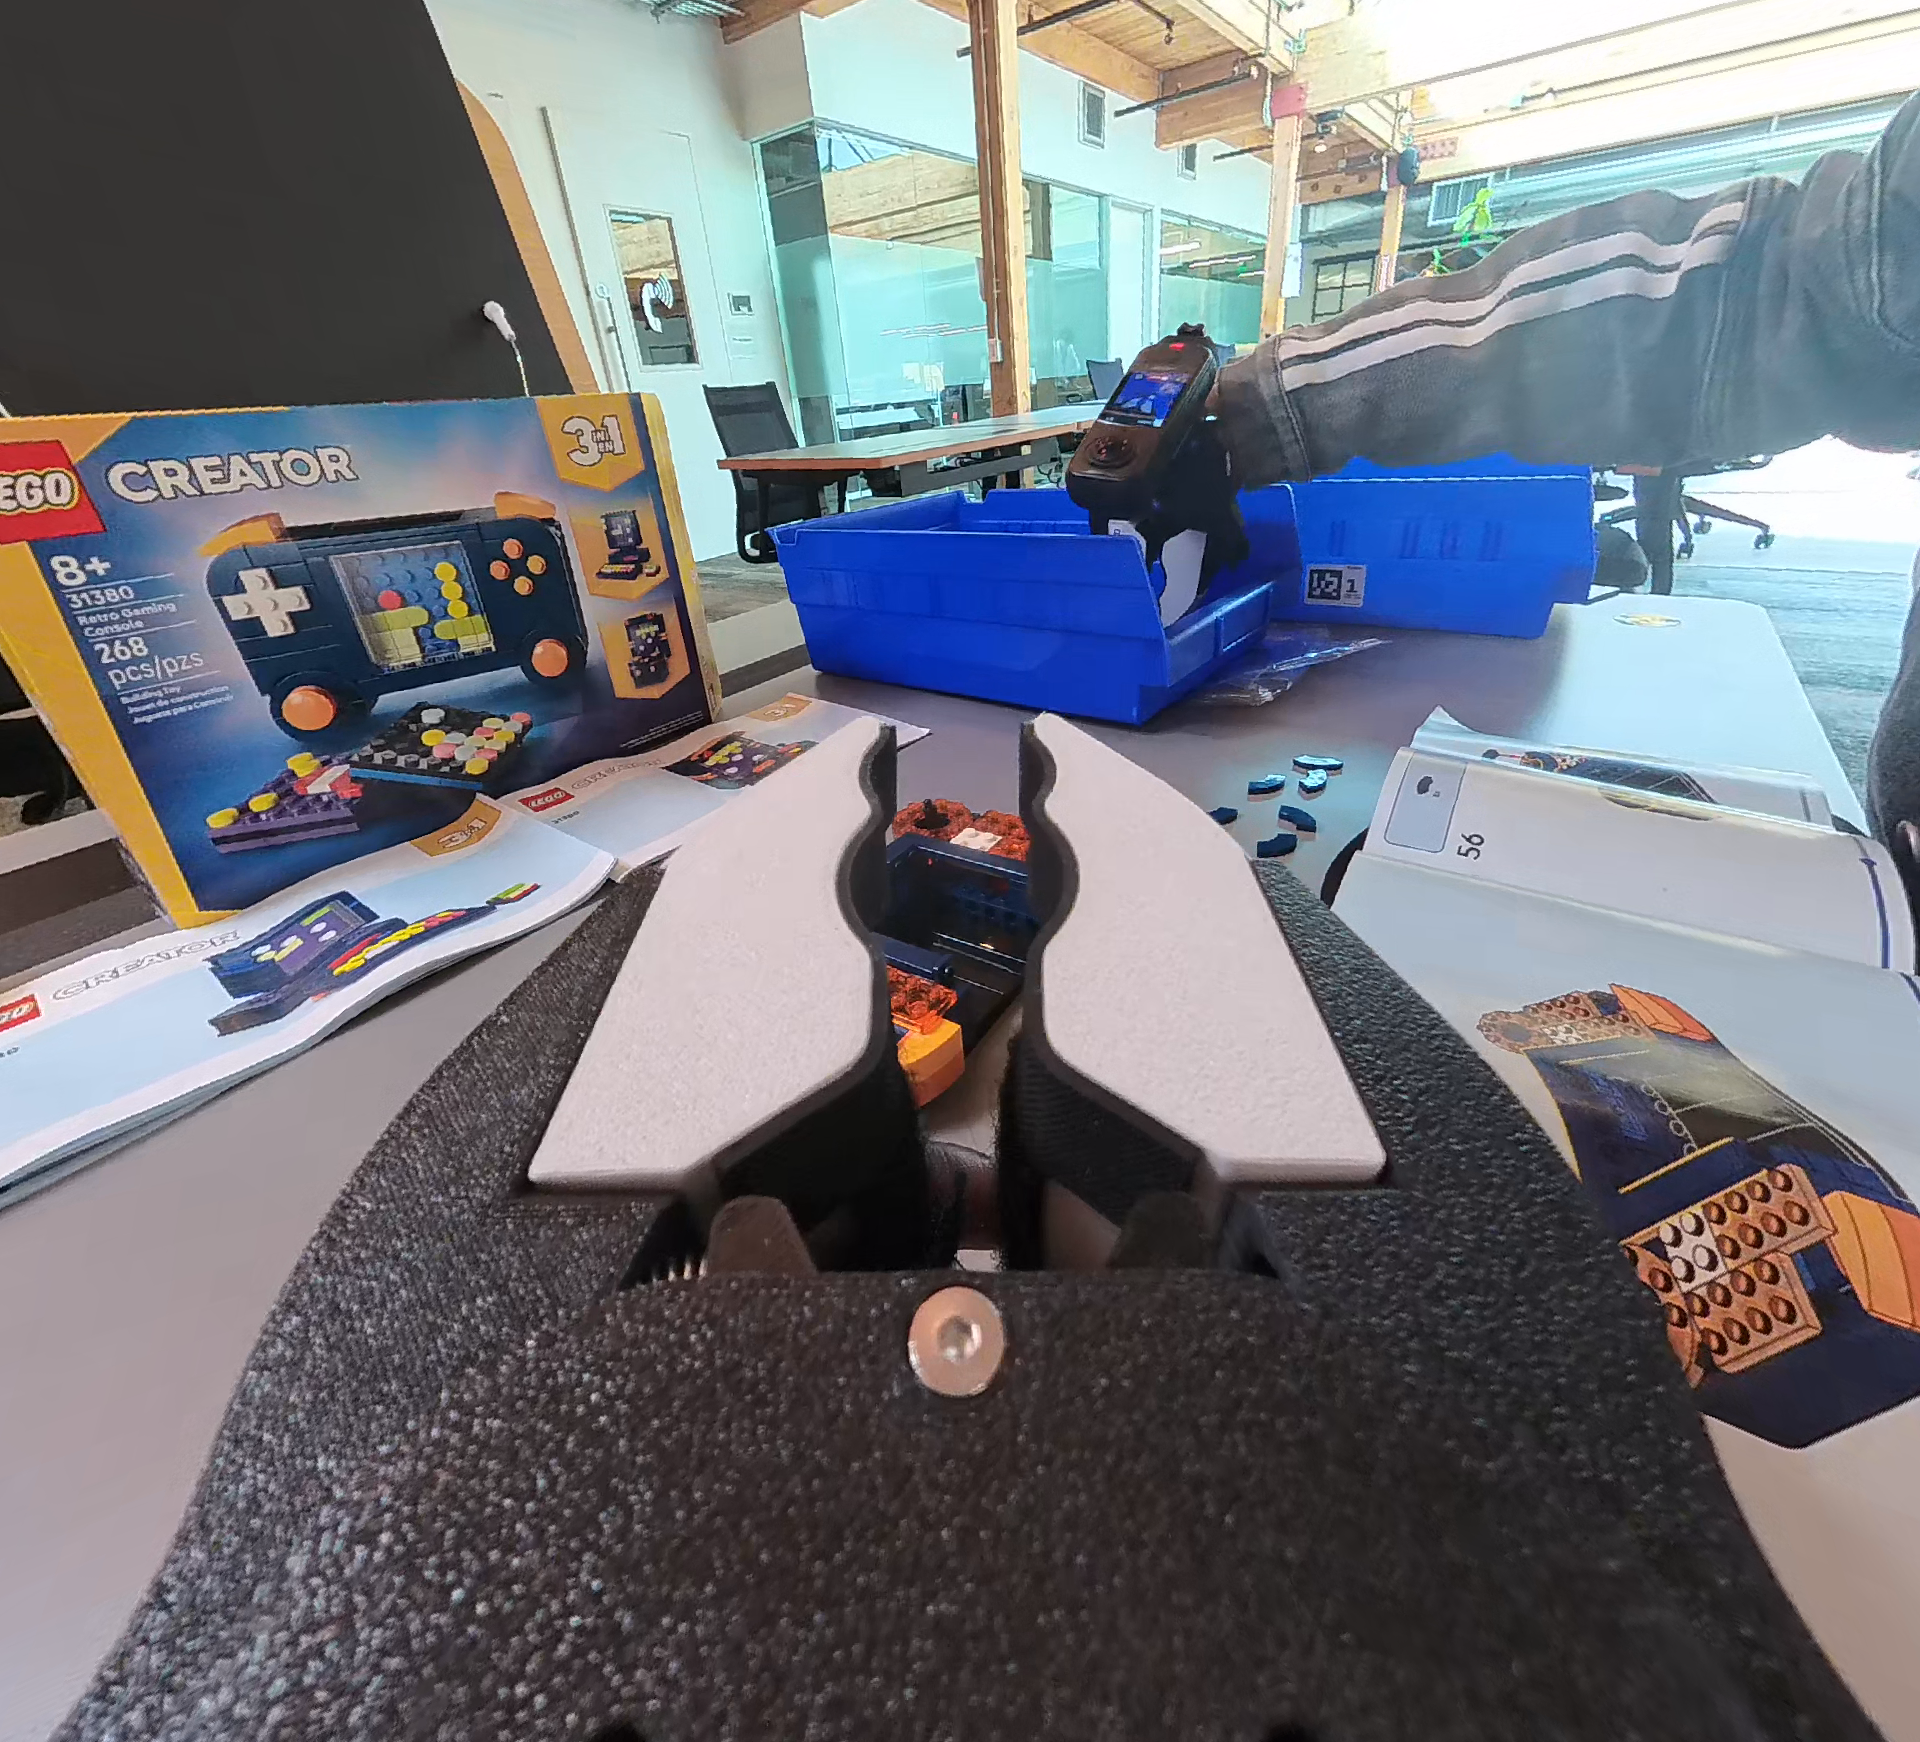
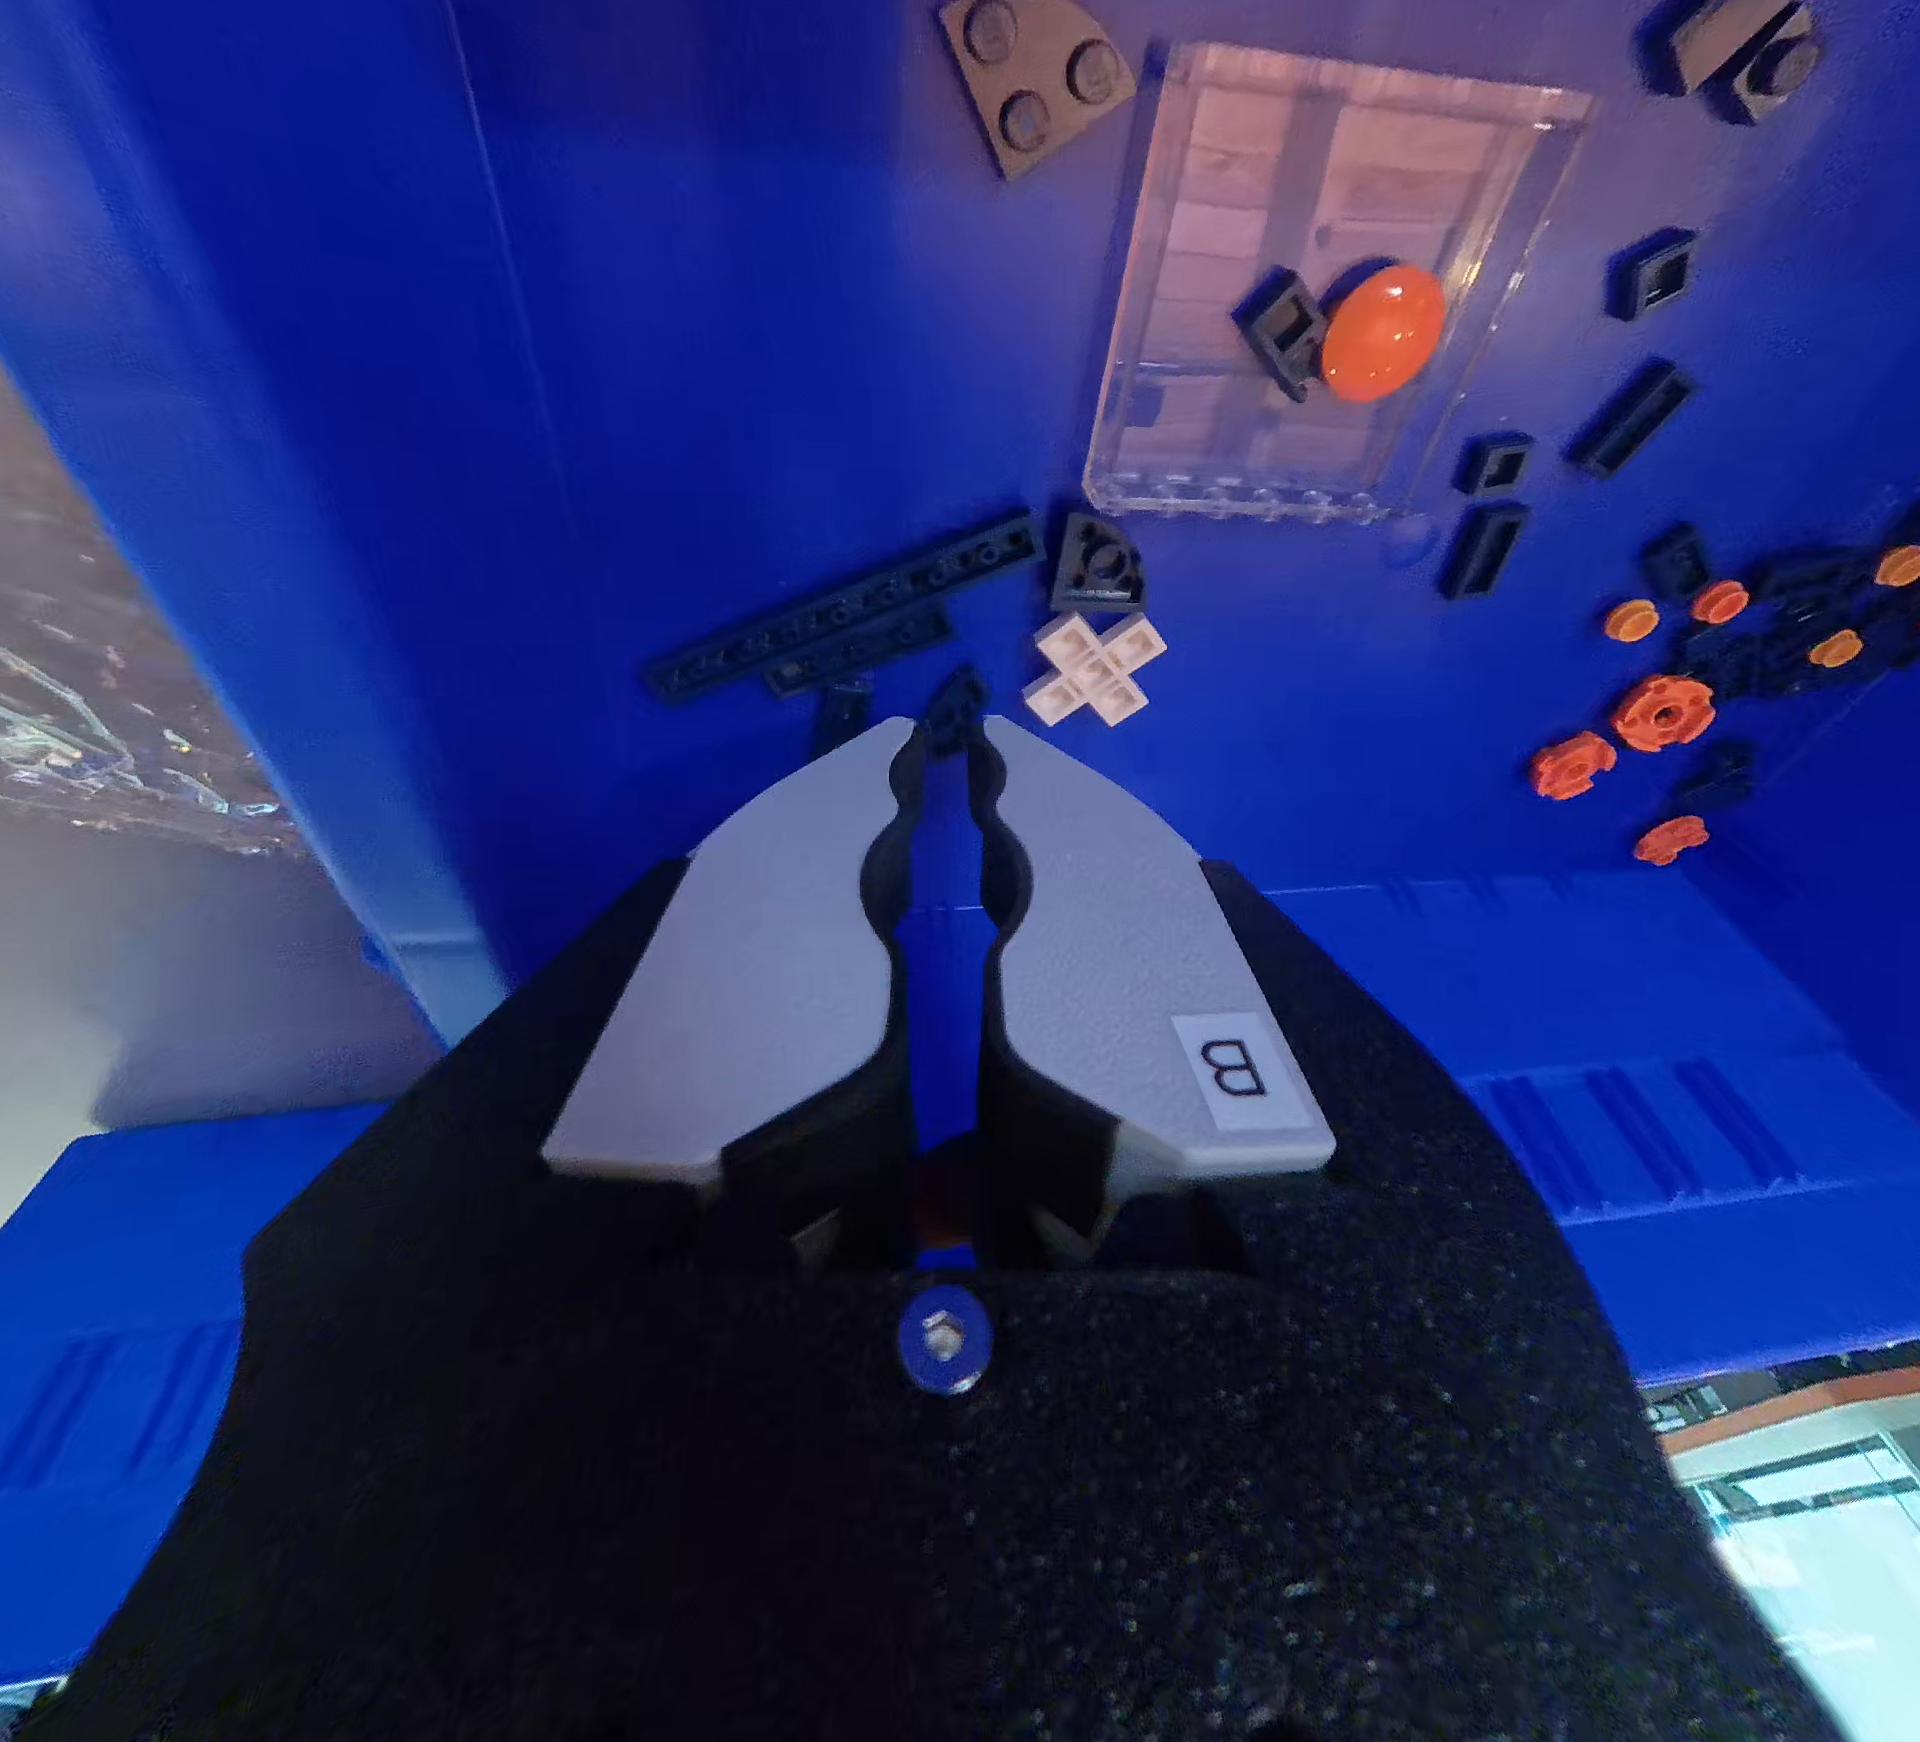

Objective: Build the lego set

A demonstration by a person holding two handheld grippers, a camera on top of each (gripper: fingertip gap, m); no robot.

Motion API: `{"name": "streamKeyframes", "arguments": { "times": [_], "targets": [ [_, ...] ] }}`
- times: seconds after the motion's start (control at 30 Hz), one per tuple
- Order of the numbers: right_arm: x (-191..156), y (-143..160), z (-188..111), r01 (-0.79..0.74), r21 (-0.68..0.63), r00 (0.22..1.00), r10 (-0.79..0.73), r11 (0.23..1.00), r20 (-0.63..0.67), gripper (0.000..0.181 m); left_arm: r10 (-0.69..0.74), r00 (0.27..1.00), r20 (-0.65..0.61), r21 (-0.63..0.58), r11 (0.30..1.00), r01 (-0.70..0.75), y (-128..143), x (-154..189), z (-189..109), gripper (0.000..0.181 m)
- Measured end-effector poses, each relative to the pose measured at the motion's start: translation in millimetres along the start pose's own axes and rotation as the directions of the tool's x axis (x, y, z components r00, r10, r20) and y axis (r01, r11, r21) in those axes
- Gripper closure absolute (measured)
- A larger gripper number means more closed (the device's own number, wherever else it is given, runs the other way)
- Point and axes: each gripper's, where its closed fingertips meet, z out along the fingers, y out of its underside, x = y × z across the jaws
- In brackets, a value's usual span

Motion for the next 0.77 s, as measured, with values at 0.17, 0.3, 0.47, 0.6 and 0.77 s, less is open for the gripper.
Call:
{"name": "streamKeyframes", "arguments": {
  "times": [0.17,0.3,0.47,0.6,0.77],
  "targets": [
    [0,-1,-8,-0.040,0.030,0.999,0.041,0.999,-0.030,0.174,0.019,1.000,0.003,0.005,1.000,-0.019,-2,1,0,0.160],
    [0,-11,-37,-0.113,0.152,0.987,0.129,0.982,-0.098,0.174,0.047,0.999,0.001,0.007,0.999,-0.047,-3,4,0,0.160],
    [-20,-62,-117,-0.192,0.583,0.951,0.296,0.789,-0.088,0.174,0.096,0.995,-0.007,-0.003,0.995,-0.096,-4,7,0,0.159],
    [-62,-117,-197,-0.251,0.884,0.942,0.310,0.393,0.130,0.174,0.137,0.990,-0.029,0.032,0.990,-0.136,-26,16,0,0.156],
    [-129,-175,-267,-0.444,0.891,0.895,0.006,-0.098,0.447,0.174,0.209,0.970,-0.121,0.139,0.972,-0.192,-69,52,12,0.148]
  ]
}}
